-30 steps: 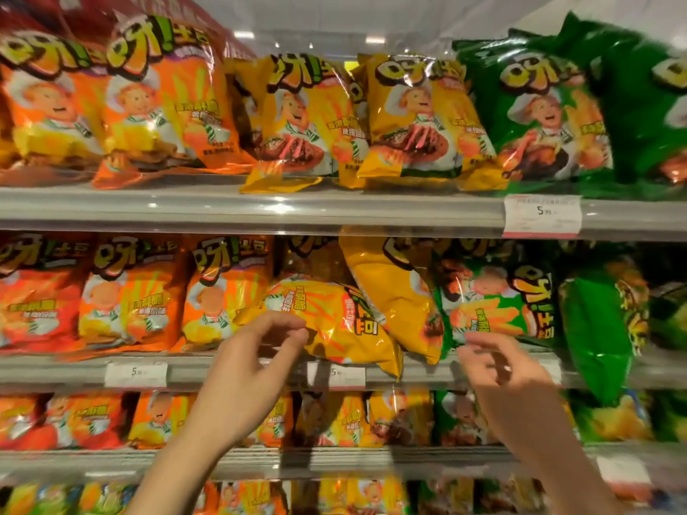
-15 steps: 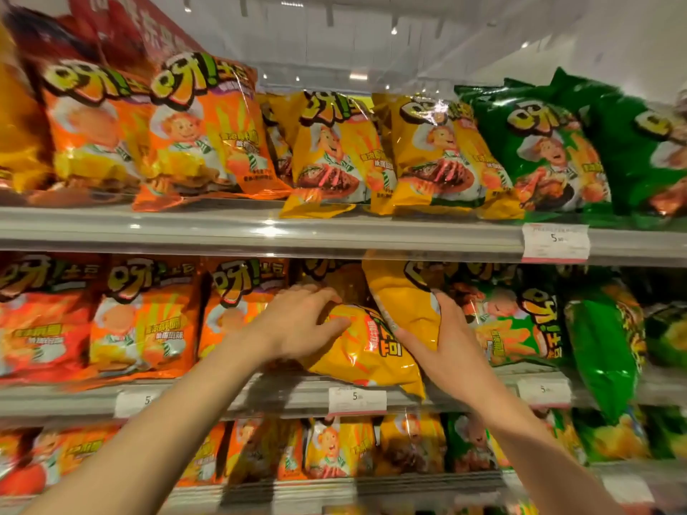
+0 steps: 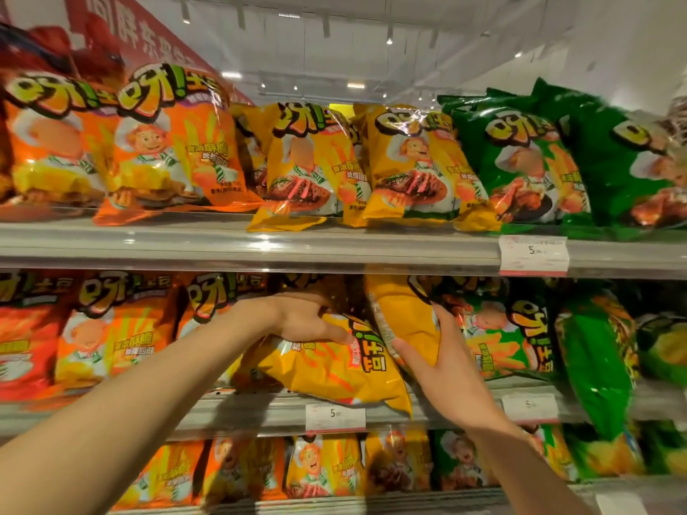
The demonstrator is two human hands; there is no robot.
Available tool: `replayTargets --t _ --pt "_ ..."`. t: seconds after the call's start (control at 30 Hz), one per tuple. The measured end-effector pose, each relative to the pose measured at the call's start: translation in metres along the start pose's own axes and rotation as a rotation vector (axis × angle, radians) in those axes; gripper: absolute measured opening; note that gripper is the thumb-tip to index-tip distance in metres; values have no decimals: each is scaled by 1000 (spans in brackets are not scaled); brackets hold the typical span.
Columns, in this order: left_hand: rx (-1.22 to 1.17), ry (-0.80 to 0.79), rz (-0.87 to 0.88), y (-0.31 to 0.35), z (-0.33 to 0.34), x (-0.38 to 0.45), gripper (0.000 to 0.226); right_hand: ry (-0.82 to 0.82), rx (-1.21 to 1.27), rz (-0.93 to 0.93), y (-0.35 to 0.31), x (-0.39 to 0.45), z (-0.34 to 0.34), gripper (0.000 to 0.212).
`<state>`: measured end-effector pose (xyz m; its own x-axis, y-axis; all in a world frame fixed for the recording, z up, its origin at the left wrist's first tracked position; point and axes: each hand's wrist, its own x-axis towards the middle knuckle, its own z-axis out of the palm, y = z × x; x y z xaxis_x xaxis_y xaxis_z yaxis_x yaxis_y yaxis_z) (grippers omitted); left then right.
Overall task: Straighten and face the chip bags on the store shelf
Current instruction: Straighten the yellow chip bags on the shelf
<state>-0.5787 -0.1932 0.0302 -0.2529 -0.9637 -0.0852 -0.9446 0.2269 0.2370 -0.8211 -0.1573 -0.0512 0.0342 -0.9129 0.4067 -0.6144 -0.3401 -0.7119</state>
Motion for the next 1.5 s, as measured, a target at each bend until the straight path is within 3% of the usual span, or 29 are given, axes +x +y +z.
replayTargets --t 0.27,0.47,0.57,0.67,0.93,1.13,1.3,1.5 --pt "122 263 -48 8 10 -32 70 2 57 28 0 2 -5 85" --pt "192 712 -323 -9 35 -66 78 65 96 54 0 2 0 83" --pt "136 837 -443 -10 50 -70 73 95 95 60 -5 0 8 83" --pt "107 819 -495 0 62 -69 72 106 59 43 -9 -3 16 82" --pt "164 465 -400 -2 46 -70 74 93 -9 -7 -8 -9 28 78" --pt "-138 210 -244 -23 20 -62 82 82 -5 -26 -7 -12 27 77" --pt "-230 263 -182 -35 30 -59 90 102 -5 -26 -6 -12 28 77" --pt "-412 514 -237 -39 39 -66 82 109 44 -21 -4 -14 26 76"
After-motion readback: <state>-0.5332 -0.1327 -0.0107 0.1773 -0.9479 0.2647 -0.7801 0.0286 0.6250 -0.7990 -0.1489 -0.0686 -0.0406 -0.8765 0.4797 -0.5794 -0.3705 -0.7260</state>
